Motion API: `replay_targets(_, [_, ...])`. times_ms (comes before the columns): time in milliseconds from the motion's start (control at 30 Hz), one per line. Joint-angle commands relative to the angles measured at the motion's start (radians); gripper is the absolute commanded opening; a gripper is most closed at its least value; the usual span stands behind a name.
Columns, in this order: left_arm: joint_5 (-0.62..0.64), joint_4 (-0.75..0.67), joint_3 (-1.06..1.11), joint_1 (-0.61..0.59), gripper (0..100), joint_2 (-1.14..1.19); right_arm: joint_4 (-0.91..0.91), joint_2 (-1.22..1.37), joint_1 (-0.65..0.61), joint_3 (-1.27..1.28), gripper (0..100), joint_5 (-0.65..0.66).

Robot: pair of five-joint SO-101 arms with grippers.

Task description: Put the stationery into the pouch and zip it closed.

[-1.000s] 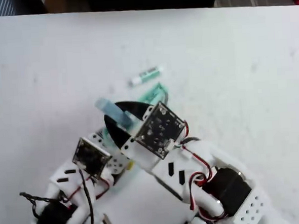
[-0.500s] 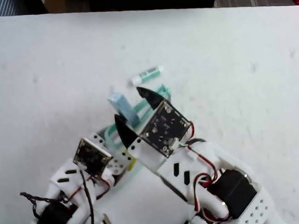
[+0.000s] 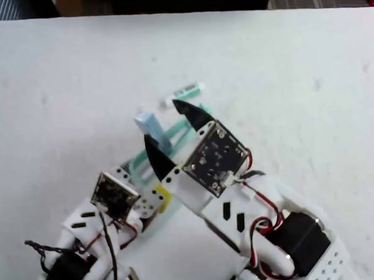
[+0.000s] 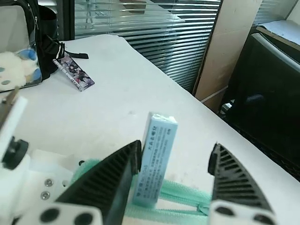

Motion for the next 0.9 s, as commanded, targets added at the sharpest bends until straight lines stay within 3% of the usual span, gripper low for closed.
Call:
replay_targets(0, [0.009,-0.023,-0.006,-0.013,18,-0.007,-0.002,0.005,0.002,-0.066,21.5,0.012])
replay_targets(367, [0.009,-0.023,-0.006,-0.013,18,-0.007,-0.005,0.213,0.001,-0.198,21.0,0.005])
replay_targets(500, [0.009,-0.023,-0.005,-0.013,18,-0.007,-0.004,0.209,0.007,-0.215,1.7,0.005])
replay_targets(600, [0.011,-0.023,-0.005,-0.013,18,-0.007,0.021,0.168,0.007,-0.213,4.8,0.005])
replay_targets(867, [0.049,-0.029,-0.008,-0.073,19,-0.007,0.127,0.039,0.007,-0.189,1.6,0.005])
